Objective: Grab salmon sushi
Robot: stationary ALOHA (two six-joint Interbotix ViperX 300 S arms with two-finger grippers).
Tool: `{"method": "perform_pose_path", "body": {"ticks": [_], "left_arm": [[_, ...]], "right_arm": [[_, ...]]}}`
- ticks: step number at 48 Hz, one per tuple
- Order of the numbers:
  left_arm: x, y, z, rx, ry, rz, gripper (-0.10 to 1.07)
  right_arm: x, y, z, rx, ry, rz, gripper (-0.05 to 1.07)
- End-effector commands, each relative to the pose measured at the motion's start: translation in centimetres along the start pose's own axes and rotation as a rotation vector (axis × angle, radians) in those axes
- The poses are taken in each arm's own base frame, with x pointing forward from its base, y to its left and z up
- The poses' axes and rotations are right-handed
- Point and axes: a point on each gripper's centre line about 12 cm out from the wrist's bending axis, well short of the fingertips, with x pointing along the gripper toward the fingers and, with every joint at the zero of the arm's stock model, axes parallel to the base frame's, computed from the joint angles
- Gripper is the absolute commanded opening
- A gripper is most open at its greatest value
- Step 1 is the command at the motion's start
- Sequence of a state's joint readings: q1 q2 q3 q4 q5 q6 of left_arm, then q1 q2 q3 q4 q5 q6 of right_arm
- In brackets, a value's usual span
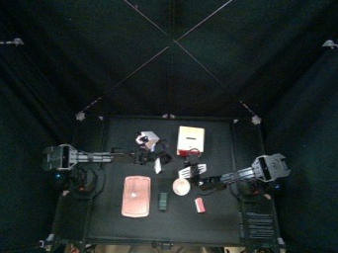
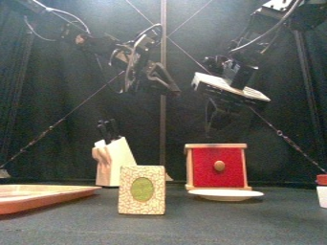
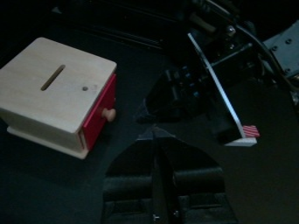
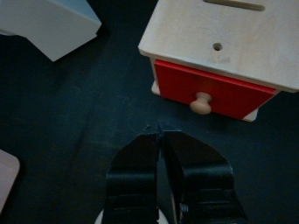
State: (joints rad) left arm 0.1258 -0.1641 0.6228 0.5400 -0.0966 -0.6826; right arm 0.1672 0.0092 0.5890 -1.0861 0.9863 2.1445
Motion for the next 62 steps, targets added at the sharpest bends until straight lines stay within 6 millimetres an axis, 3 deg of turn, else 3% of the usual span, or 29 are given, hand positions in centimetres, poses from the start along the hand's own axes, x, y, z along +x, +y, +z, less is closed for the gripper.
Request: {"method": "perform_pose_path", "body": {"ticks": [1, 9, 16, 26, 40, 62], "left_arm": [[-2.0, -1.7, 1.1, 0.025, -0.062, -0.058, 0.38], [-4.1, -3.9, -0.2, 0.049, -0.102, -0.157, 0.39], [-5.5, -4.5, -1.1, 0.071, -0.127, -0.206, 0.39], [-7.0, -5.3, -1.0, 0.086, -0.191, -0.268, 0.4], [-6.9, -5.2, -1.5, 0.103, -0.175, -0.272, 0.4], [-6.2, -4.9, -2.2, 0.097, -0.147, -0.262, 0.4]], "right_arm": [[-1.4, 0.9, 0.8, 0.019, -0.009, 0.049, 0.29], [-3.1, 1.5, 0.3, -0.015, -0.001, 0.099, 0.29], [-5.8, 1.6, -0.3, -0.022, 0.024, 0.177, 0.29], [-7.8, 0.2, -2.6, 0.033, 0.202, 0.228, 0.3], [-8.8, -1.7, -5.8, 0.117, 0.407, 0.139, 0.3], [-9.5, -4.0, -6.4, 0.099, 0.409, 0.012, 0.3]]}}
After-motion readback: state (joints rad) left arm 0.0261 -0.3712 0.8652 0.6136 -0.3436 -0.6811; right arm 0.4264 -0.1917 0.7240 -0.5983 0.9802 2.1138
